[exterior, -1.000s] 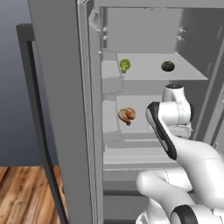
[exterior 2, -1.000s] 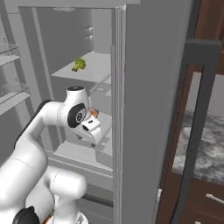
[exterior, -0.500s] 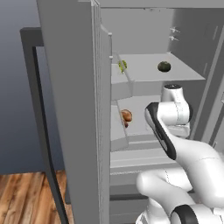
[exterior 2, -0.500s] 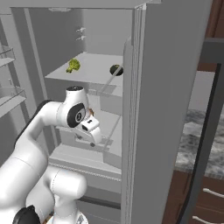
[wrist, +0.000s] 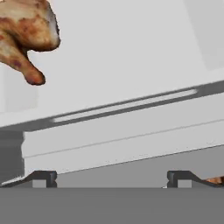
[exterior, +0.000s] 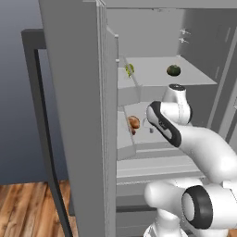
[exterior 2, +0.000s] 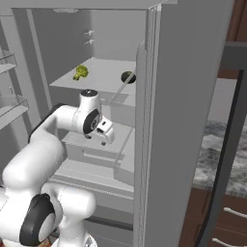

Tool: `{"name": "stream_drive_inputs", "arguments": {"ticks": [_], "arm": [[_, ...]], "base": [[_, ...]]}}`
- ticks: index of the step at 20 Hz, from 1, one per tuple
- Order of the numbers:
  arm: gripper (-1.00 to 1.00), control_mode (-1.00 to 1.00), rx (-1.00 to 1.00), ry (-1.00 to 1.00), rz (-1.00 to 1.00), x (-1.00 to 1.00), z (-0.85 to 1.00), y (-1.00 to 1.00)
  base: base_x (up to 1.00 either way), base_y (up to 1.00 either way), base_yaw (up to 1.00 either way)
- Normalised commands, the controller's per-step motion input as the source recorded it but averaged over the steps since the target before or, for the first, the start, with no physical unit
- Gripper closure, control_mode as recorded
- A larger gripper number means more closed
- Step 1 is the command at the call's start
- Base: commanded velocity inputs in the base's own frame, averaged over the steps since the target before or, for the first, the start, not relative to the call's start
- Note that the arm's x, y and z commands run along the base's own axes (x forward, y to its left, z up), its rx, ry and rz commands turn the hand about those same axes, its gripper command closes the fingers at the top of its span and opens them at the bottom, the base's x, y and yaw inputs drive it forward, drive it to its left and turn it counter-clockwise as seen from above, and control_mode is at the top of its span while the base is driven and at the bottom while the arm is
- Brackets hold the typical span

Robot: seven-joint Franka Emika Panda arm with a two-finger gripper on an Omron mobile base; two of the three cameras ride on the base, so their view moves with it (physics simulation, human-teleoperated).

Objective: Gather the broccoli and squash from the fridge and place them on a tray on the dining counter. Then gather the chicken drumsticks from the fridge and place them on the other tray.

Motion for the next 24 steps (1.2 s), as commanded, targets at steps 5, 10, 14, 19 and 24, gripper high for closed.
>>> {"name": "stream_drive_inputs", "arguments": {"ticks": [5,10,14,19,24], "arm": [[-1.0,-1.0,0.0,0.0,0.11,0.5,0.01,0.53],[-1.0,-1.0,0.0,0.0,0.12,0.41,-0.07,0.46],[-1.0,-1.0,-0.03,-0.01,0.12,0.19,-0.24,0.22],[-1.0,-1.0,-0.02,0.0,0.11,0.23,-0.14,0.05],[-1.0,-1.0,-0.02,0.0,0.1,0.3,-0.1,0.04]], "base": [[0.0,0.0,0.0],[0.0,0.0,0.0],[0.0,0.0,0.0],[0.0,0.0,0.0],[0.0,0.0,0.0]]}}
